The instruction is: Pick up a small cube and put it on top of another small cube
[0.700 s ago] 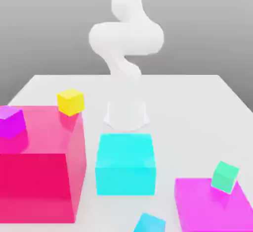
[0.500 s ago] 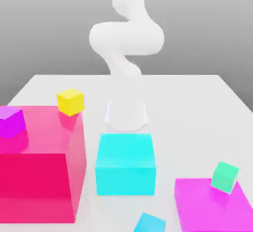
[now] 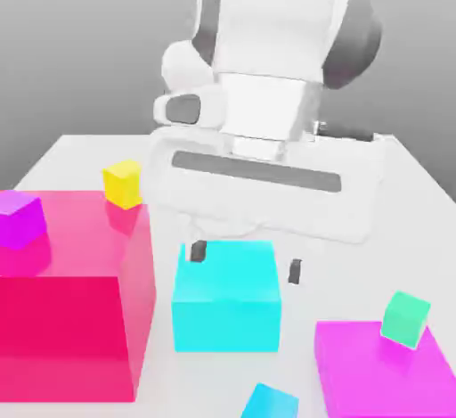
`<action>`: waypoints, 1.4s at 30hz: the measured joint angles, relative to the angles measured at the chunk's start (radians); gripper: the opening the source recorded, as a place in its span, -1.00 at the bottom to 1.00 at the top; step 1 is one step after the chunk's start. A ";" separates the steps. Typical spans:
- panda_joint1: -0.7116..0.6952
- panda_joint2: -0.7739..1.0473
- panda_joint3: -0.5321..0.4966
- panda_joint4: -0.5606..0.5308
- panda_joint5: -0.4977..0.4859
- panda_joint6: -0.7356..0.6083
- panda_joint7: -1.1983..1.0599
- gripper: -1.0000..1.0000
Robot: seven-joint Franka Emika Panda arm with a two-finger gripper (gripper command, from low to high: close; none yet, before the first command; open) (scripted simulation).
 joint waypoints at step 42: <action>-0.159 -0.330 -0.184 -0.049 0.186 -0.538 -0.353 -1.00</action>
